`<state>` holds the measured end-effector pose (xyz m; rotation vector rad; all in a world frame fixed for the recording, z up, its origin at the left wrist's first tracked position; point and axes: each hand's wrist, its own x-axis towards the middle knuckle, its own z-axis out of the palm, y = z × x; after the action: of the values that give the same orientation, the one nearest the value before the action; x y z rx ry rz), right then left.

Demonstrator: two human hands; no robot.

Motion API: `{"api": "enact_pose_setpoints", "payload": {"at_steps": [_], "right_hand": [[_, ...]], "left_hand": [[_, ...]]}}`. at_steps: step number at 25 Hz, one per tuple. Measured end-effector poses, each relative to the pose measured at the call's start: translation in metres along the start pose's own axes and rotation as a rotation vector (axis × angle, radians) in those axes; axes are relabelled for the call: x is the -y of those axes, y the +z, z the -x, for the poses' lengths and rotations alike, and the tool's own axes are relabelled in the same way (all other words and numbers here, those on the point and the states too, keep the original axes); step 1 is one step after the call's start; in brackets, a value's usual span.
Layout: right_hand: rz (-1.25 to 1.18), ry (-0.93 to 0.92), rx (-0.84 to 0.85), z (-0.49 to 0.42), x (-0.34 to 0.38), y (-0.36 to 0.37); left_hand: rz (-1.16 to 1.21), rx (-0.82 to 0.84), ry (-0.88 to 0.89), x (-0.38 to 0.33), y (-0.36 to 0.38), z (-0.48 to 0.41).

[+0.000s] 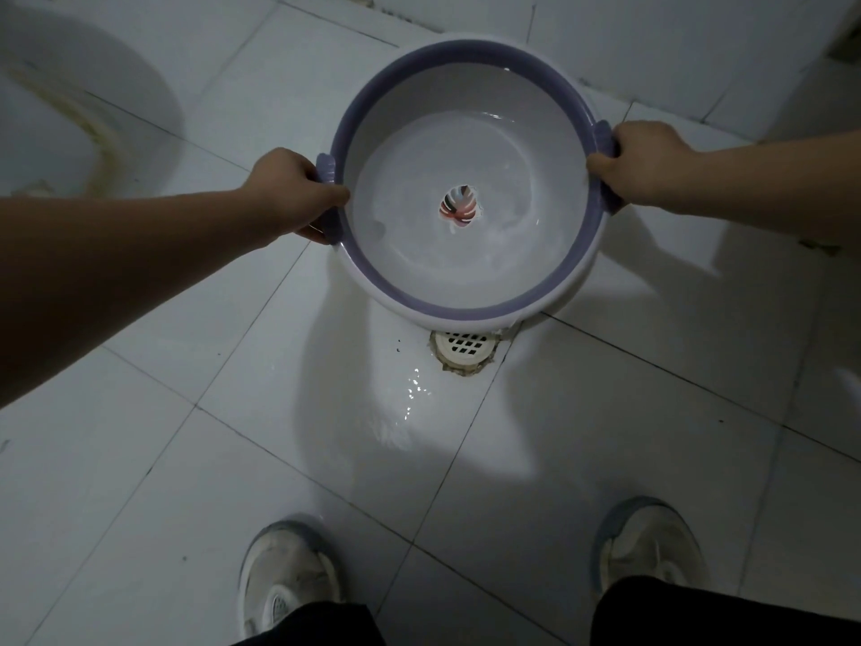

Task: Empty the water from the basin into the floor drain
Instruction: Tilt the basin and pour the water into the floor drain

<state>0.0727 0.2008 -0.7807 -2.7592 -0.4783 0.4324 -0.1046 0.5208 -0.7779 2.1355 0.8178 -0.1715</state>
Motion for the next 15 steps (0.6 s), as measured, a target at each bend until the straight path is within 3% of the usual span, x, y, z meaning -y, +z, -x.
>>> {"api": "enact_pose_setpoints", "payload": {"at_steps": [15], "right_hand": [[0.043,-0.032,-0.028,-0.0071,-0.002,0.0024]], "left_hand": [[0.002,-0.019,-0.006,0.0034,0.0016,-0.0052]]}}
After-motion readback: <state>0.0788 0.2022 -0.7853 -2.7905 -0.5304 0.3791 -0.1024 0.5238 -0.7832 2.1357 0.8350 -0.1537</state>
